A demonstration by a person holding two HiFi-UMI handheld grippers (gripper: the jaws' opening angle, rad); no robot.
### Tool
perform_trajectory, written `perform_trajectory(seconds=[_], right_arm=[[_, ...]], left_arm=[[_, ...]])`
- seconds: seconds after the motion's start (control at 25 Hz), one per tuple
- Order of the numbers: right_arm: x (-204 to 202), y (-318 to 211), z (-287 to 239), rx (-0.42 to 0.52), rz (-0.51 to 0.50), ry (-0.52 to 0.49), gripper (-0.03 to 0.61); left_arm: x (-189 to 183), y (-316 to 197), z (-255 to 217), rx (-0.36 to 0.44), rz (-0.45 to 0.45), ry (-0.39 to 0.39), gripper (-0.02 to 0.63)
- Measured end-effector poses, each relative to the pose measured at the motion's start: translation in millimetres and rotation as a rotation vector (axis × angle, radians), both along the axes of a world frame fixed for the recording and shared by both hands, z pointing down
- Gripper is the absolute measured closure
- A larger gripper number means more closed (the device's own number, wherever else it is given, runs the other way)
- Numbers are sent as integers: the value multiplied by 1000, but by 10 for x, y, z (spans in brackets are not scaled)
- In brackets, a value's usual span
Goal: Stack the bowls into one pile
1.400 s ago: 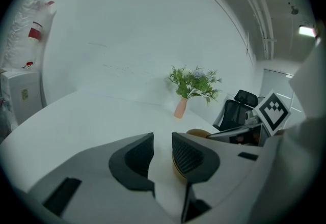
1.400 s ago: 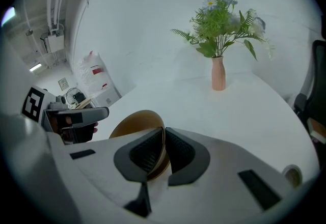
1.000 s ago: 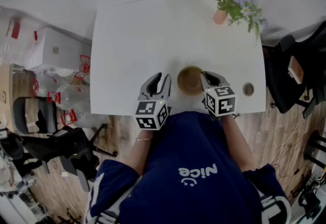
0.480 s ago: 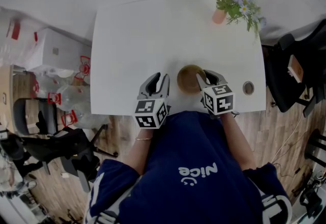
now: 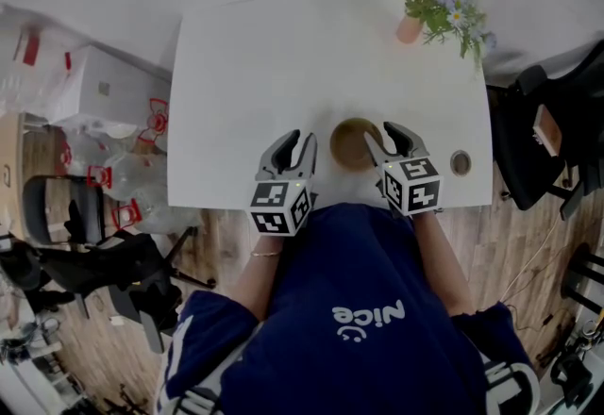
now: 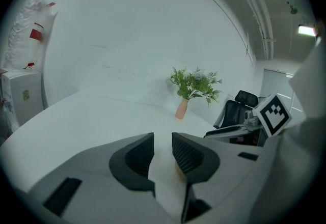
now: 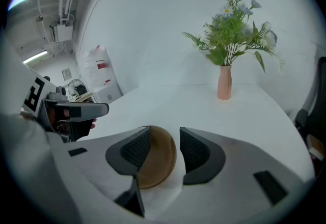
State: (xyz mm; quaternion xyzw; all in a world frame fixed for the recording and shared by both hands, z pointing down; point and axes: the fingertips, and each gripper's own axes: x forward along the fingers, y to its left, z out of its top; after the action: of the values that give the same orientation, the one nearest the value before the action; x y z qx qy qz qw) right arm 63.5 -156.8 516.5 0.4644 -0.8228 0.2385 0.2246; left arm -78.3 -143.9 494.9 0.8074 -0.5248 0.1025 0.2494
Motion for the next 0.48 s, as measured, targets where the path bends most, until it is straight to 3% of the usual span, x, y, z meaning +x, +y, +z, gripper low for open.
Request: perform_trajectory(seconds=[0.12,0.28,0.48], right_arm=[[39,-40,-172,81,7,-16,397],[137,-64,-419,209,23,-27,397],[288,21,-620,295,72,-63,397]], left_arm=[[-44,-12,-50,22,-14,11,494],[-26,-9,-254,120,25,0,494],[27,53,-482,220,77,26,494]])
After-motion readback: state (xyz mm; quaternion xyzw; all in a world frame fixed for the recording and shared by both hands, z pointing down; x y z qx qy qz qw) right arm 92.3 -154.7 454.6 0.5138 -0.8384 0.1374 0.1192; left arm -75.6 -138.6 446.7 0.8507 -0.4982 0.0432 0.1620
